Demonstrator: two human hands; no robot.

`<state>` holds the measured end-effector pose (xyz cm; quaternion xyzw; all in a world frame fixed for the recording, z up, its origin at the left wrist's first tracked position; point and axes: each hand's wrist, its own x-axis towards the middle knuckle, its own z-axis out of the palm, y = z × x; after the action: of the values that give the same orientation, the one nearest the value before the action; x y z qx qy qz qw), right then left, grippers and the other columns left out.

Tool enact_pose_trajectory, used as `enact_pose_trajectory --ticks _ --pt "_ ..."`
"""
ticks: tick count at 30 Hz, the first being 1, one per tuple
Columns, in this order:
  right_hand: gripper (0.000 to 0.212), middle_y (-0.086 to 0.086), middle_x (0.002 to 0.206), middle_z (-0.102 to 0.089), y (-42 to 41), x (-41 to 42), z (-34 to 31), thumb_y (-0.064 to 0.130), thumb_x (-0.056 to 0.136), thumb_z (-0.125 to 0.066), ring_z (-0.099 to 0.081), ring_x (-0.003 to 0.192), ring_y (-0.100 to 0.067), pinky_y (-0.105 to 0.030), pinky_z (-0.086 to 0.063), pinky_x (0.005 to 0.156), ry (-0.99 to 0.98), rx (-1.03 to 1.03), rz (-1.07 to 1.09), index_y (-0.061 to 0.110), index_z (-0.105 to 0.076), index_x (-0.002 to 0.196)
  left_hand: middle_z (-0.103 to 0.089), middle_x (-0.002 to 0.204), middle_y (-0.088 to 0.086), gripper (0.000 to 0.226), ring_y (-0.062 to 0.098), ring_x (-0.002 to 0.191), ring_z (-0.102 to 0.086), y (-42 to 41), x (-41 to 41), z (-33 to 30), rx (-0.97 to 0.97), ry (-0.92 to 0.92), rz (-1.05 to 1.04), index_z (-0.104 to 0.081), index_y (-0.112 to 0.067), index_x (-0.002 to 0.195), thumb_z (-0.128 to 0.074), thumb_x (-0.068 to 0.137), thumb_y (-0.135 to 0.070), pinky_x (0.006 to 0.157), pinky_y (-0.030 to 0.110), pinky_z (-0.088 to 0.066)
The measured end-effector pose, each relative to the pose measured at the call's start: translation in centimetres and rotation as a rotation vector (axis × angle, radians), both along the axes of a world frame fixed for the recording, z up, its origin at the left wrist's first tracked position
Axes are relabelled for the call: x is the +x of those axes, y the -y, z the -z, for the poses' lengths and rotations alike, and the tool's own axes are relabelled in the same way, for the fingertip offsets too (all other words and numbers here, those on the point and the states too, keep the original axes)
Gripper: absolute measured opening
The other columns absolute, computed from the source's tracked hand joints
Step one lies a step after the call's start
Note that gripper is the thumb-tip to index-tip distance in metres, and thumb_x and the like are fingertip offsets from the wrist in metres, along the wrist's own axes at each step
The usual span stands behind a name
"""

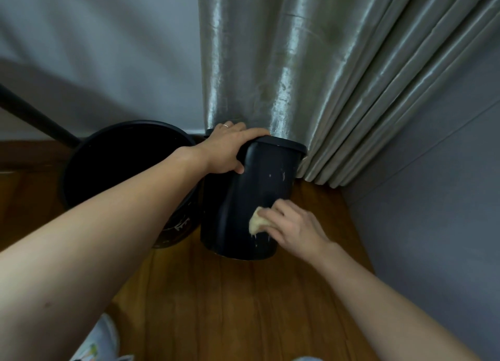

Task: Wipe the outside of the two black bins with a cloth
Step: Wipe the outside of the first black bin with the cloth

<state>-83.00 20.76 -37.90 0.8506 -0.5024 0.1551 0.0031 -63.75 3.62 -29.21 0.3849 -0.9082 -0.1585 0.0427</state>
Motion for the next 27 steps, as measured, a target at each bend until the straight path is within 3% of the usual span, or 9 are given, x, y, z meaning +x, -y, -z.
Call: enact_pose_trajectory --ticks 5,9,12,14,19,25,27 --pt "0.033 -0.005 0.096 -0.055 2.4 0.7 -1.9 0.028 0.09 -0.067 -0.055 0.085 -0.02 -0.032 -0.051 0.06 0.16 -0.091 0.309 0.014 -0.062 0.12 -0.047 0.126 0.009 0.098 0.033 0.121 -0.039 0.3 0.2 0.2 -0.002 -0.01 -0.007 -0.026 -0.036 0.149 -0.083 0.07 -0.022 0.106 0.042 -0.028" --pt "0.031 -0.005 0.099 -0.055 -0.9 1.0 0.7 0.024 0.089 -0.067 -0.055 0.084 -0.017 -0.032 -0.055 0.057 0.06 -0.008 0.06 0.015 -0.059 0.117 -0.046 0.126 0.011 0.098 0.033 0.121 -0.039 0.4 0.2 0.1 -0.001 -0.003 -0.01 -0.026 -0.036 0.15 -0.083 0.071 -0.021 0.106 0.043 -0.028" --pt "0.022 -0.005 0.095 -0.056 -2.9 1.0 2.1 0.025 0.093 -0.054 -0.056 0.079 -0.016 -0.03 -0.054 0.053 -0.005 0.064 -0.098 0.016 -0.056 0.113 -0.046 0.127 0.01 0.096 0.033 0.121 -0.038 0.3 0.2 0.0 0.003 -0.002 -0.009 -0.026 -0.036 0.149 -0.082 0.073 -0.021 0.106 0.043 -0.028" --pt "0.023 -0.004 0.095 -0.056 -2.5 1.1 1.7 0.027 0.094 -0.052 -0.056 0.081 -0.016 -0.03 -0.054 0.054 0.001 0.049 -0.086 0.016 -0.058 0.114 -0.046 0.126 0.011 0.096 0.033 0.121 -0.038 0.3 0.3 0.1 0.012 -0.01 -0.012 -0.026 -0.036 0.149 -0.082 0.072 -0.021 0.107 0.044 -0.028" --pt "0.029 -0.005 0.095 -0.056 0.0 2.0 0.1 0.026 0.09 -0.064 -0.057 0.083 -0.019 -0.031 -0.053 0.057 0.174 -0.056 0.261 0.014 -0.063 0.116 -0.046 0.127 0.012 0.097 0.034 0.122 -0.038 0.3 0.4 0.1 0.016 -0.014 -0.031 -0.026 -0.034 0.15 -0.082 0.072 -0.02 0.108 0.042 -0.027" --pt "0.022 -0.003 0.094 -0.055 -4.1 2.2 3.0 0.025 0.091 -0.059 -0.055 0.079 -0.014 -0.026 -0.053 0.053 0.024 0.056 -0.074 0.016 -0.059 0.111 -0.046 0.125 0.011 0.095 0.034 0.121 -0.038 0.4 0.5 0.0 0.03 -0.02 -0.022 -0.026 -0.037 0.149 -0.081 0.074 -0.019 0.107 0.042 -0.027" --pt "0.023 -0.003 0.094 -0.056 -3.8 2.2 2.9 0.025 0.091 -0.056 -0.056 0.079 -0.014 -0.026 -0.053 0.053 0.034 0.05 -0.063 0.017 -0.058 0.112 -0.045 0.126 0.011 0.095 0.034 0.122 -0.038 0.4 0.6 0.1 0.035 -0.021 -0.029 -0.025 -0.037 0.15 -0.081 0.074 -0.019 0.107 0.042 -0.027"
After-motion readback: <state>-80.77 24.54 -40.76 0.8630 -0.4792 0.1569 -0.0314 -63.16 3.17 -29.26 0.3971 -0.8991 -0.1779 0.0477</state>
